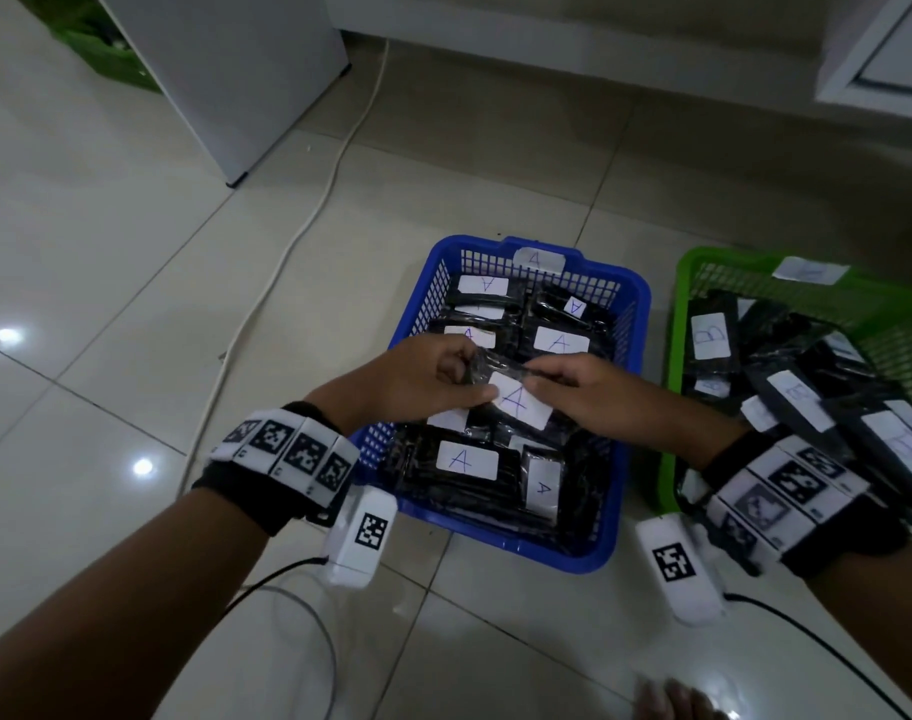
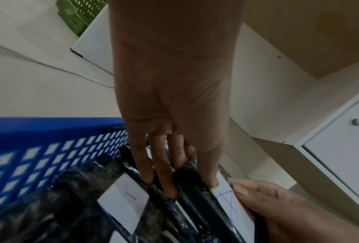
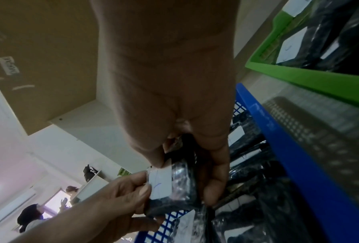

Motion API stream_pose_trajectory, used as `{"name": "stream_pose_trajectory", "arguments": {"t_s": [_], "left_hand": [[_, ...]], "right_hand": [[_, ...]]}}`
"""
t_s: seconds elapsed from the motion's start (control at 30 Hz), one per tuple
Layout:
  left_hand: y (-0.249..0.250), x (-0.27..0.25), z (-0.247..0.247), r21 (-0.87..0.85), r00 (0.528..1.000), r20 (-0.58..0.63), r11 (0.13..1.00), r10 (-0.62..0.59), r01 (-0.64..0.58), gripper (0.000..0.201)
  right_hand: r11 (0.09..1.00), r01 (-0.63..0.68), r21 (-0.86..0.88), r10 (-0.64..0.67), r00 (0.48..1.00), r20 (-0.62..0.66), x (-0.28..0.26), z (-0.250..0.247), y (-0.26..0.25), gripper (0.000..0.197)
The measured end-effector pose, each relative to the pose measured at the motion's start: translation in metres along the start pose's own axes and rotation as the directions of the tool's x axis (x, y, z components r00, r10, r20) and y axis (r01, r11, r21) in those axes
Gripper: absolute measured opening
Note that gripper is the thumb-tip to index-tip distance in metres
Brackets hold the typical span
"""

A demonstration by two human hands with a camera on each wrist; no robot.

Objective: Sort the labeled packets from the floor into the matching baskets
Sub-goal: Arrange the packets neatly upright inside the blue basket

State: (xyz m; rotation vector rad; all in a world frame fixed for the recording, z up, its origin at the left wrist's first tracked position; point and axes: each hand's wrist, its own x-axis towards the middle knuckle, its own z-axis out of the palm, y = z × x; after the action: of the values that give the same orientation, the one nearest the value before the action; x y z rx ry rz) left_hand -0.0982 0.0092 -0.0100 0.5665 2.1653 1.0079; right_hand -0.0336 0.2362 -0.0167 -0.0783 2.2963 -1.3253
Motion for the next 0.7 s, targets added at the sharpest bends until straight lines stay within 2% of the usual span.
{"name": "stream_pose_trajectory", "arguments": {"t_s": [0.07, 0.13, 0.17, 0.27, 0.3, 0.4, 0.5, 0.57, 0.63, 0.7], "left_hand": [[-0.005, -0.001, -0.006, -0.040, 0.998, -0.024, 0.998, -0.054, 0.053, 0.025], [-0.009, -0.004, -0.018, -0.021, 0.994, -0.059, 0.995, -0.097, 0.096, 0.026], [-0.011, -0.005, -0.025, 0.021, 0.992, -0.075, 0.994, -0.104, 0.106, 0.027], [-0.021, -0.008, -0.040, 0.179, 0.991, -0.104, 0.979, -0.084, 0.102, 0.030], [-0.024, -0.008, -0.042, 0.280, 0.993, -0.100, 0.956, -0.066, 0.092, 0.030], [-0.032, -0.006, -0.037, 0.546, 0.998, -0.059, 0.836, -0.024, 0.053, 0.030], [-0.037, -0.002, -0.022, 0.774, 0.999, -0.042, 0.633, 0.006, 0.028, 0.039], [-0.038, 0.000, -0.014, 0.840, 0.999, -0.043, 0.541, -0.004, 0.038, 0.044], [-0.039, 0.001, -0.009, 0.852, 0.998, -0.056, 0.523, 0.021, 0.037, 0.048], [-0.037, 0.000, -0.009, 0.834, 0.997, -0.062, 0.551, 0.045, 0.027, 0.054]], "right_hand": [[0.999, 0.000, -0.053, -0.003, 0.998, -0.055, 0.001, -0.002, -0.001, 0.025], [0.978, 0.004, -0.210, -0.030, 0.992, -0.119, 0.002, -0.008, 0.003, 0.025], [0.960, -0.012, -0.281, -0.019, 0.994, -0.107, 0.003, -0.011, 0.006, 0.023], [0.924, -0.064, -0.376, 0.088, 0.995, 0.046, 0.002, -0.010, 0.013, 0.029], [0.922, -0.050, -0.384, 0.090, 0.992, 0.087, 0.002, -0.006, 0.014, 0.029], [0.908, 0.077, -0.413, -0.026, 0.991, 0.128, -0.002, 0.010, 0.009, 0.024], [0.923, 0.127, -0.364, -0.048, 0.975, 0.219, -0.008, 0.024, -0.003, 0.035], [0.942, 0.115, -0.314, -0.022, 0.958, 0.285, -0.011, 0.032, -0.008, 0.044], [0.938, 0.128, -0.323, -0.013, 0.942, 0.337, -0.011, 0.039, -0.006, 0.047], [0.921, 0.146, -0.361, -0.010, 0.936, 0.351, -0.009, 0.044, -0.001, 0.037]]}}
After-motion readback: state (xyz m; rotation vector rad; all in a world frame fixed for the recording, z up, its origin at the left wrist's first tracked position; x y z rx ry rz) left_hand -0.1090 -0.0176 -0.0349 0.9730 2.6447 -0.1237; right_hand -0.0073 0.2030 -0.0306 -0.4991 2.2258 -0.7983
